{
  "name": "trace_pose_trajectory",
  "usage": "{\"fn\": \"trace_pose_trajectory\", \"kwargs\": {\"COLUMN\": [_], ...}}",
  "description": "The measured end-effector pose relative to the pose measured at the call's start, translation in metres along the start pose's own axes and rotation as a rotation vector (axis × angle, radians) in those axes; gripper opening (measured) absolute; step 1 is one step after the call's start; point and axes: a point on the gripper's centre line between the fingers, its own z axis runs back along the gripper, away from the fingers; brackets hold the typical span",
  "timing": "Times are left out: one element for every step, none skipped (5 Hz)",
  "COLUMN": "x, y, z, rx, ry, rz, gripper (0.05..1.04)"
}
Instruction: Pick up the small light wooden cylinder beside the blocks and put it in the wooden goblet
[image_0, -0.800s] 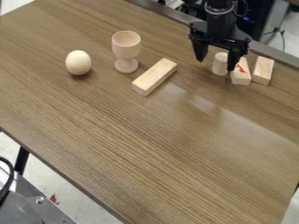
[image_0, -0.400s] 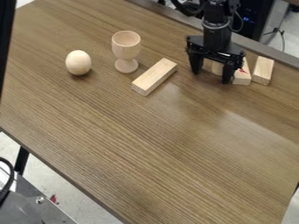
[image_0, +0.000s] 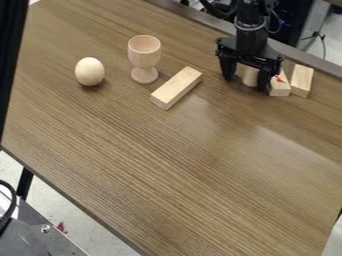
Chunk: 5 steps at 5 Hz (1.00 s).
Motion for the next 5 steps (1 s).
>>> {"fn": "trace_pose_trajectory", "kwargs": {"x": [0.008,0.015,0.018,0.019,0.015], "y": [-0.001,-0.003,-0.003,0.000,0.009], "z": [-0.001,-0.003,-0.004,-0.004,-0.002], "rx": [-0.001,-0.006,-0.006,0.000,0.003], "ry": [-0.018,-0.035,-0.050,-0.054,-0.033], "rz": [-0.009,-0.019,-0.010,-0.004,0.032], "gripper": [0.997,0.963,0.687,0.574,0.574]}}
